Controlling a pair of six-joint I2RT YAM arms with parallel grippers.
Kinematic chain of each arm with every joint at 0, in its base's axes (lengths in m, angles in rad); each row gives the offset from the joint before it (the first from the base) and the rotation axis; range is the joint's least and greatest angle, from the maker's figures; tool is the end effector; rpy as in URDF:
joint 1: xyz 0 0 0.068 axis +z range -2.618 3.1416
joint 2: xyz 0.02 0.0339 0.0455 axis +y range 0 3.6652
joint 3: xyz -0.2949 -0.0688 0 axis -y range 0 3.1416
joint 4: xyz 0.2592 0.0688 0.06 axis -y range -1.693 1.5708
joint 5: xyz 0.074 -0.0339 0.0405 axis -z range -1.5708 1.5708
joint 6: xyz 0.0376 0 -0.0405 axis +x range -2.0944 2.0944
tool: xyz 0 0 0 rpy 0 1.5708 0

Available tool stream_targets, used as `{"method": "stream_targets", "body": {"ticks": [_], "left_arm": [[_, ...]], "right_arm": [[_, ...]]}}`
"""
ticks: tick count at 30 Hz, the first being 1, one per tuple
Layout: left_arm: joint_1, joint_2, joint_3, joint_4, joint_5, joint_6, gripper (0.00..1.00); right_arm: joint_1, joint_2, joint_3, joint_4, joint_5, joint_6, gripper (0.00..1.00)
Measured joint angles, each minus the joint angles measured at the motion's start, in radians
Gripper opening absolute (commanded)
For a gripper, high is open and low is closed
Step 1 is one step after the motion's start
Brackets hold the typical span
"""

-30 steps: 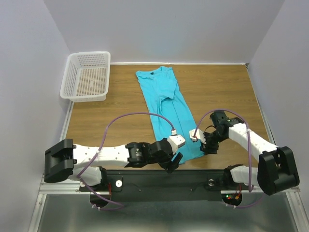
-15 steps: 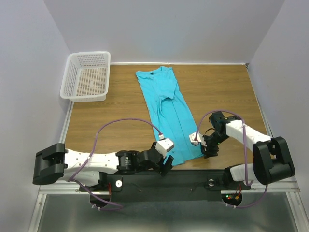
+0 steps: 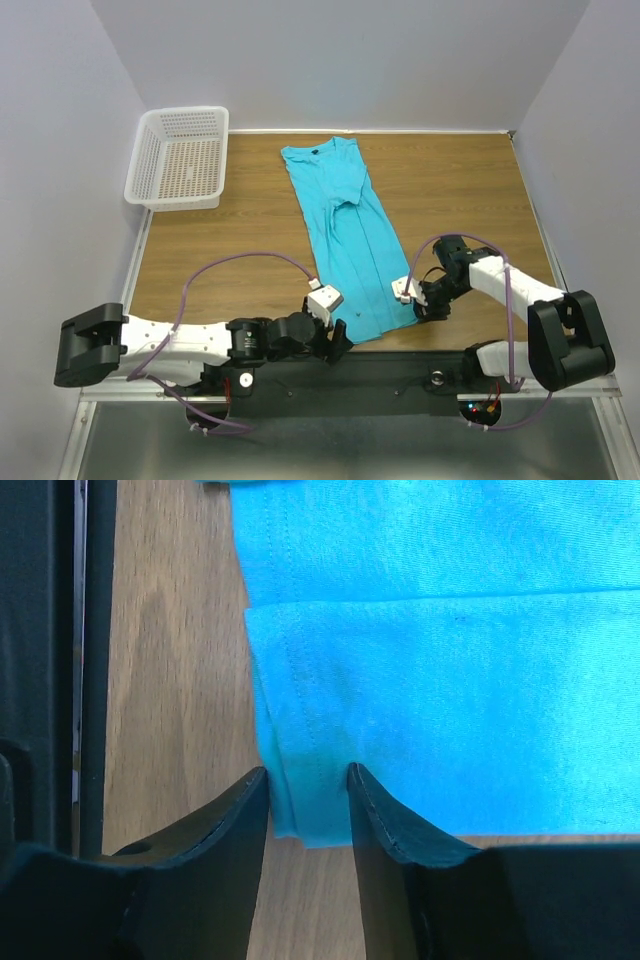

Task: Fold and stack the t-shirts
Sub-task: Fold the tshirt

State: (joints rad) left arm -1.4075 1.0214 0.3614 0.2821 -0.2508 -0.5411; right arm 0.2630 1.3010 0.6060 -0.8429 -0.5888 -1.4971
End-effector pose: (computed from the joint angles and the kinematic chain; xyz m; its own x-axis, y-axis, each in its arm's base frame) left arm 0.0434 -0.2059 0.2127 -0.5244 0.1137 -0.8438 0.7562 0.5176 -0.4002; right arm 0.1707 0.0676 0.1726 0.1621 -0.8152 -0.5560 -0.9797 -0.2004 0.0081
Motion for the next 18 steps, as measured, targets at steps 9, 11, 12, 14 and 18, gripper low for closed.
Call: {"method": "stream_targets", "body": {"ticks": [9,11,12,14,18], "left_arm": [[-0.005,0.267,0.07,0.005,0.044,0.026,0.77],[-0.01,0.321,0.103,0.0,0.041,0.045,0.77],[-0.012,0.346,0.128,-0.007,0.038,0.054,0.77],[-0.016,0.388,0.169,-0.02,0.022,0.069,0.77],[-0.026,0.439,0.229,-0.068,-0.023,0.089,0.74]], "right_arm": [[0.006,-0.003,-0.002,0.041,0.012,0.031,0.29],[0.006,-0.003,-0.002,0.045,0.014,0.035,0.29],[0.006,-0.003,-0.002,0.047,0.014,0.037,0.28],[0.007,-0.003,-0.002,0.05,0.014,0.041,0.28],[0.007,-0.003,-0.002,0.051,0.014,0.048,0.27]]}}
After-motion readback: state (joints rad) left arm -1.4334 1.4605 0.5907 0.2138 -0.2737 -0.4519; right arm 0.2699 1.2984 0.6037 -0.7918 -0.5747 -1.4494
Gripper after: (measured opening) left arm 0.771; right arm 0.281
